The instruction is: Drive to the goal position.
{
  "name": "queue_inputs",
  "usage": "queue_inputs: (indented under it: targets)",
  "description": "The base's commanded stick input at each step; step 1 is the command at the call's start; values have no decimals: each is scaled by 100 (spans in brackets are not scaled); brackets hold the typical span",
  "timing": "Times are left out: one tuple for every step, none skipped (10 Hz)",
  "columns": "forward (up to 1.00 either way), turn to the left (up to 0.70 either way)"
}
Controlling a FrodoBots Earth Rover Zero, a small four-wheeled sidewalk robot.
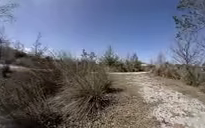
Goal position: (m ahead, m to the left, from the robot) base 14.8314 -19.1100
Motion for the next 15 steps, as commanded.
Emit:
queue_inputs:
  targets:
    - [0,-70]
    - [0,-70]
    - [0,-70]
    - [17,-62]
    - [70,-35]
    - [70,-35]
    - [70,-35]
    - [70,-35]
    - [70,-35]
    - [70,-35]
    - [70,-35]
    - [70,-35]
    - [70,-35]
    - [70,-35]
    - [70,-35]
